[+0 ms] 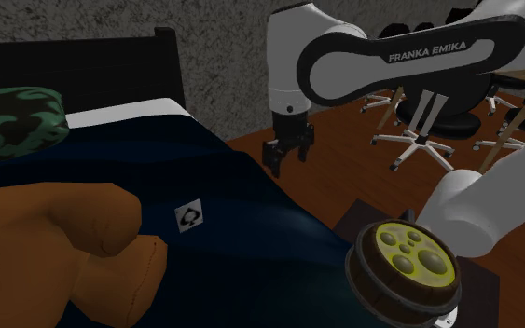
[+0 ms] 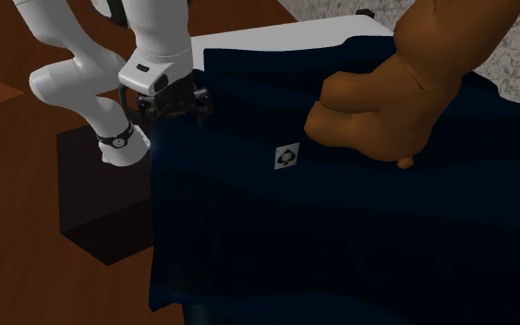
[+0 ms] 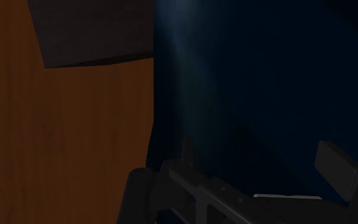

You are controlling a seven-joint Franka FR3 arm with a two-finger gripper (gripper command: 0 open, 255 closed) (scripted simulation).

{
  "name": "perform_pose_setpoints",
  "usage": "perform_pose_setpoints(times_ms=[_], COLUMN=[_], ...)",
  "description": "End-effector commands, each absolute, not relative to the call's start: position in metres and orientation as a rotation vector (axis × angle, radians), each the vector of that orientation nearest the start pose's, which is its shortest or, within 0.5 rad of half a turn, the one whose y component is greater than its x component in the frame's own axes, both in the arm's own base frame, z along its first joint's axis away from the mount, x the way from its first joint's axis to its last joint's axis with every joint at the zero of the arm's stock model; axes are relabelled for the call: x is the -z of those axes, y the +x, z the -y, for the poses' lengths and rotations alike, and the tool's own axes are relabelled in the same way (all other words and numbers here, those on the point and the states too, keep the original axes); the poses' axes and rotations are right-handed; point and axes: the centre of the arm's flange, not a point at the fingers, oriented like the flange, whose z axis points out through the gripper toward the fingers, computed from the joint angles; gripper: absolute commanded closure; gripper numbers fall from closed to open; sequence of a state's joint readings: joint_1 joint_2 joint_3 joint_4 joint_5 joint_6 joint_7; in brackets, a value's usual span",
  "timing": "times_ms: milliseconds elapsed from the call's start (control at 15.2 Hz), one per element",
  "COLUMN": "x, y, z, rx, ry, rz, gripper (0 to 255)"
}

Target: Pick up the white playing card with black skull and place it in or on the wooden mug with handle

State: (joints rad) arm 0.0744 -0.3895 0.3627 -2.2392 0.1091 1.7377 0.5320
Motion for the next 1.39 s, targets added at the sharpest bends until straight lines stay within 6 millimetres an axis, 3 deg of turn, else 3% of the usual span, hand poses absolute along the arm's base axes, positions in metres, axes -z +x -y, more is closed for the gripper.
perform_pose_setpoints(times_ms=[0, 1122, 1320], x=[-0.494, -0.453, -0.441], y=[0.389, 0.491, 0.494], z=[-0.226, -0.407, -0.414], rx=[-0.168, -0.147, -0.146], ry=[-3.201, -3.106, -3.103], rz=[-0.271, -0.429, -0.435], gripper=[0, 0, 0])
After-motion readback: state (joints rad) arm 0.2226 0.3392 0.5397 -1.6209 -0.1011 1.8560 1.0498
